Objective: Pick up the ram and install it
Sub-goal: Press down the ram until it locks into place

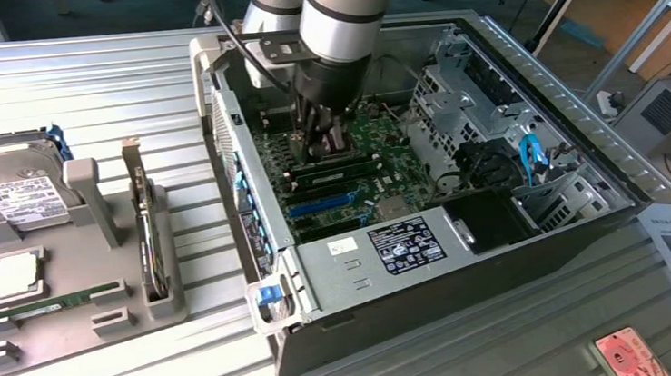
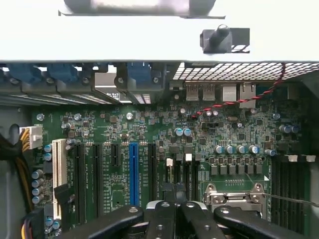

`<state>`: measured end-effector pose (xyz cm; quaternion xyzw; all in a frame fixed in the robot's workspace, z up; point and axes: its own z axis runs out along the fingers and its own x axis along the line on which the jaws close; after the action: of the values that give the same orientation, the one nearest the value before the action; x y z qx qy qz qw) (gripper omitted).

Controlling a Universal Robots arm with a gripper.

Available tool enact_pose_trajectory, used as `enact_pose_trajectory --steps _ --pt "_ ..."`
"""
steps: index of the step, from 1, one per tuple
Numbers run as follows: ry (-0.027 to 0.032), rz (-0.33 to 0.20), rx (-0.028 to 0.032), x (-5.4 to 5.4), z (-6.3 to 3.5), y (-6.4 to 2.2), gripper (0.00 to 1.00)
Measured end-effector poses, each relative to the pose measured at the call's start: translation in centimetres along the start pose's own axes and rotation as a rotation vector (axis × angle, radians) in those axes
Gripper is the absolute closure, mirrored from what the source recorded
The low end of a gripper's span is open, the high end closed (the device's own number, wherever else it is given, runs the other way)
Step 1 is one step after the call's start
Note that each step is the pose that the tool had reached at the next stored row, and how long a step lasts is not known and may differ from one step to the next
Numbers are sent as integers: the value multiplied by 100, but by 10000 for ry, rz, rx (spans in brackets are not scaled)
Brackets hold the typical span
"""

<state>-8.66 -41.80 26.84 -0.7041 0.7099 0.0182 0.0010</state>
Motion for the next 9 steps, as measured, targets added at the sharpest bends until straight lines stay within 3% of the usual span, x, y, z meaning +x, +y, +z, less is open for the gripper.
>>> enact_pose_trajectory --steps 9 --pt "2 0 0 -4 -156 4 89"
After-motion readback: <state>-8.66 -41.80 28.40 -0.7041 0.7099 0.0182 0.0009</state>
